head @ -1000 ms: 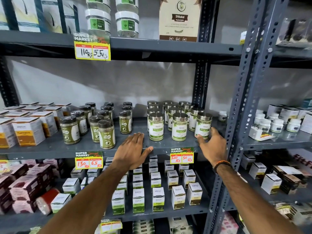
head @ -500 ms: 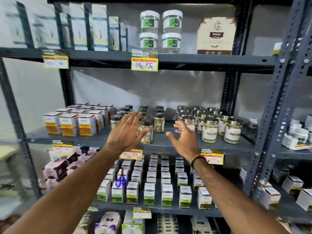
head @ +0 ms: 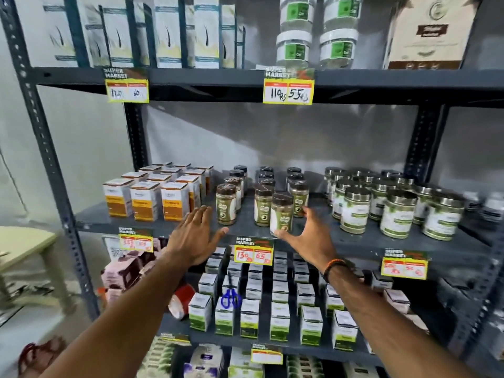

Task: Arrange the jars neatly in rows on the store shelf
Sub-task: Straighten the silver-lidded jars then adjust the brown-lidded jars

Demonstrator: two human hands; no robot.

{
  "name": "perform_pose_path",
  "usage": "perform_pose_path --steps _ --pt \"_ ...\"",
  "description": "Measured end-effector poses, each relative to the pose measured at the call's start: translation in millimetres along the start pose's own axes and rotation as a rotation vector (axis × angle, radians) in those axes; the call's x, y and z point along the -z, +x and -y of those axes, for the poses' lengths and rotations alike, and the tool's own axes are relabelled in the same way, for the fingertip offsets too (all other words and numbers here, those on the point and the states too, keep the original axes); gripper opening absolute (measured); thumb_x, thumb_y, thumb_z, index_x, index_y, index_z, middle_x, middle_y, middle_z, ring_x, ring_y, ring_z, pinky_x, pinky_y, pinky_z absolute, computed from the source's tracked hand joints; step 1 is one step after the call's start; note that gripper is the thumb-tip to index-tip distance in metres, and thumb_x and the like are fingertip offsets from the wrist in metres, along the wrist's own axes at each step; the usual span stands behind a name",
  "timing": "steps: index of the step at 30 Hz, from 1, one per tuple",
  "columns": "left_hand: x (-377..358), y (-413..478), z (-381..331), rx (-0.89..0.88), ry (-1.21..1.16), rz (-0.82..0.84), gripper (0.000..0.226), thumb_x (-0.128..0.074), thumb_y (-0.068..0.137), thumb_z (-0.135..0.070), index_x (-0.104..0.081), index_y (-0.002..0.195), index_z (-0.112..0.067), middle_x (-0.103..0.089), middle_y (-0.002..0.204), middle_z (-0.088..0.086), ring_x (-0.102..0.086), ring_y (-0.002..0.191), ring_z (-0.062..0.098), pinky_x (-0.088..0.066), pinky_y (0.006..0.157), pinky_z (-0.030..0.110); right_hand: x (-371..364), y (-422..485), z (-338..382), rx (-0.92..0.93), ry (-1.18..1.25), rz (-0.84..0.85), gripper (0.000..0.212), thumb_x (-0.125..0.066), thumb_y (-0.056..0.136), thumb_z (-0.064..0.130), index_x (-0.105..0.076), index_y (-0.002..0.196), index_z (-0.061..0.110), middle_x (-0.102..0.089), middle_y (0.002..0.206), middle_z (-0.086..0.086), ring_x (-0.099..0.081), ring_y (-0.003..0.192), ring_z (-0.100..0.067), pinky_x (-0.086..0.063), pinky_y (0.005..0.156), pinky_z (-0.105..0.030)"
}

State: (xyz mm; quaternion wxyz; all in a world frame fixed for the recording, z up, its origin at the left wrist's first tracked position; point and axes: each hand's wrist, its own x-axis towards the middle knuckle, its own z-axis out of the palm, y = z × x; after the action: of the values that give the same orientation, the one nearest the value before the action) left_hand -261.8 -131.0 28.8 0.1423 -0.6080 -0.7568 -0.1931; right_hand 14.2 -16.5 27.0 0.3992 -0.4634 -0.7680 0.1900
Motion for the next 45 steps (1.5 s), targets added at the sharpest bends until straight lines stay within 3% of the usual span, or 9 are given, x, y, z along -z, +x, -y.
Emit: perform_pose_path --steps 3,7,12,16,22,27,32,39,45 --pt "-18 9 9 0.011 -0.001 0.038 0.088 -0.027 0.097 -0.071 -0.026 0.156 -0.005 -0.031 0.163 0.018 -0.027 0.15 0.032 -0.024 0.121 0.045 -7 6 1 0.014 -0.034 -0.015 0.104 -0.084 0.07 0.063 -0.04 0.151 0.016 -0.058 0.146 -0.005 -0.06 0.127 -0.024 -0.052 0.101 -0.039" --pt "-35 17 21 -0.022 0.068 0.025 0.094 -0.01 0.093 -0.077 -0.043 0.144 -0.007 -0.05 0.15 0.018 -0.045 0.138 0.033 -0.032 0.118 0.047 -13 8 0 0.063 -0.082 -0.002 0.066 -0.081 0.077 0.058 -0.057 0.128 0.023 -0.07 0.119 0.006 -0.068 0.102 -0.015 -0.058 0.086 -0.036" --pt "-44 20 25 -0.037 0.092 0.01 0.089 -0.013 0.096 -0.075 -0.047 0.143 -0.008 -0.054 0.147 0.017 -0.051 0.134 0.032 -0.037 0.114 0.048 -8 11 -1 0.062 -0.068 -0.015 0.05 -0.082 0.079 0.053 -0.062 0.115 0.025 -0.066 0.097 0.015 -0.065 0.086 -0.006 -0.045 0.067 -0.012" --pt "-47 20 26 -0.036 0.096 0.003 0.087 -0.016 0.097 -0.074 -0.045 0.146 -0.008 -0.051 0.151 0.017 -0.046 0.139 0.032 -0.033 0.117 0.047 0 25 -11 -0.011 -0.146 -0.052 0.051 -0.083 0.08 0.051 -0.061 0.114 0.019 -0.069 0.096 0.009 -0.063 0.081 -0.009 -0.046 0.063 -0.014" --pt "-48 20 26 -0.025 0.102 0.004 0.091 -0.012 0.096 -0.074 -0.042 0.15 -0.008 -0.046 0.155 0.017 -0.041 0.144 0.031 -0.028 0.119 0.047 -2 38 -21 -0.062 -0.227 -0.055 0.05 -0.08 0.079 0.057 -0.065 0.108 0.019 -0.076 0.102 0.002 -0.069 0.084 -0.015 -0.059 0.074 -0.031" --pt "-48 20 26 -0.019 0.1 0.012 0.093 -0.009 0.094 -0.075 -0.04 0.152 -0.008 -0.044 0.157 0.016 -0.039 0.145 0.03 -0.026 0.121 0.046 -6 38 -20 -0.092 -0.293 -0.106 0.05 -0.078 0.078 0.062 -0.069 0.105 0.021 -0.076 0.097 0.003 -0.072 0.085 -0.018 -0.057 0.067 -0.03" --pt "-48 20 26 -0.017 0.101 0.016 0.095 -0.008 0.094 -0.076 -0.038 0.153 -0.009 -0.043 0.158 0.016 -0.038 0.146 0.03 -0.026 0.121 0.046 -9 41 -22 -0.114 -0.308 -0.134 0.05 -0.077 0.076 0.066 -0.069 0.1 0.022 -0.077 0.091 0.003 -0.072 0.079 -0.017 -0.062 0.068 -0.036" --pt "-48 19 25 -0.012 0.095 0.021 0.093 -0.01 0.095 -0.075 -0.039 0.153 -0.009 -0.043 0.157 0.016 -0.038 0.146 0.029 -0.026 0.121 0.046 -9 42 -29 -0.092 -0.302 -0.159 0.046 -0.08 0.078 0.058 -0.07 0.1 0.018 -0.077 0.092 0.001 -0.072 0.078 -0.017 -0.061 0.069 -0.033" --pt "-48 19 26 -0.015 0.093 0.023 0.093 -0.01 0.094 -0.075 -0.04 0.152 -0.008 -0.044 0.157 0.016 -0.039 0.145 0.03 -0.027 0.12 0.046 -13 46 -34 -0.075 -0.309 -0.149 0.049 -0.077 0.078 0.062 -0.072 0.101 0.019 -0.078 0.091 0.002 -0.073 0.076 -0.016 -0.063 0.069 -0.035"
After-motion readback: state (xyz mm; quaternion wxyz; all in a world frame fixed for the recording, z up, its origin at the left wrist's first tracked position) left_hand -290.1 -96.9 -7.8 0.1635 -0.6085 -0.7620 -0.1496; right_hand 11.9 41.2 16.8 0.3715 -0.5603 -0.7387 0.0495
